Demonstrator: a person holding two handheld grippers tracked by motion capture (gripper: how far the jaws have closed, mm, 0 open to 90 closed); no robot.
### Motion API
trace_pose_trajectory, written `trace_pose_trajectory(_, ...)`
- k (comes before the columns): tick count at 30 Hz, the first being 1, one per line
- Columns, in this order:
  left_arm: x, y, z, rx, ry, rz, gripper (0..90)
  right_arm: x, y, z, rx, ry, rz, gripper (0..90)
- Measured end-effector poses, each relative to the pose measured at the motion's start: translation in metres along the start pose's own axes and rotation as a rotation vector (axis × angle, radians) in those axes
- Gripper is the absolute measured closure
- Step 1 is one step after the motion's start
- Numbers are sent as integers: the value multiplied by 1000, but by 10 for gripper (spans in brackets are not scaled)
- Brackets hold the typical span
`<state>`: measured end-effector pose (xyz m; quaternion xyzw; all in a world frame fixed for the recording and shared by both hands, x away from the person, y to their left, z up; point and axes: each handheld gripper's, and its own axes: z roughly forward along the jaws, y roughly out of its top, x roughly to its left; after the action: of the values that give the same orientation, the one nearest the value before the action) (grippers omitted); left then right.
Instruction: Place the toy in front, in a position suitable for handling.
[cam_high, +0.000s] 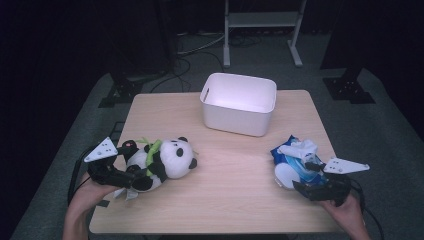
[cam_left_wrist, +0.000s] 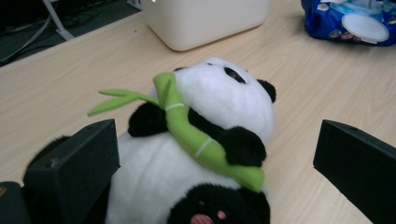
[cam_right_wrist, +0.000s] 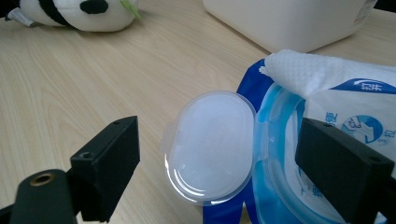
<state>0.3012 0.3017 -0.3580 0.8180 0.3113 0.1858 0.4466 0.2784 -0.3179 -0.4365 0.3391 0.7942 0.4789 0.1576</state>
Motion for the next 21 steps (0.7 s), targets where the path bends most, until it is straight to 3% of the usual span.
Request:
trace_pose_trajectory(4,4,6,3,6,6,-1,0,-2,0,3,6,10,5,128)
trace_pose_trajectory(13,16,26,18,83,-42,22,0,-2,3,6,27,24,-16,128)
trace_pose_trajectory(21,28,41,43,187,-88,53,0,0,5,5,20,34,-21,128)
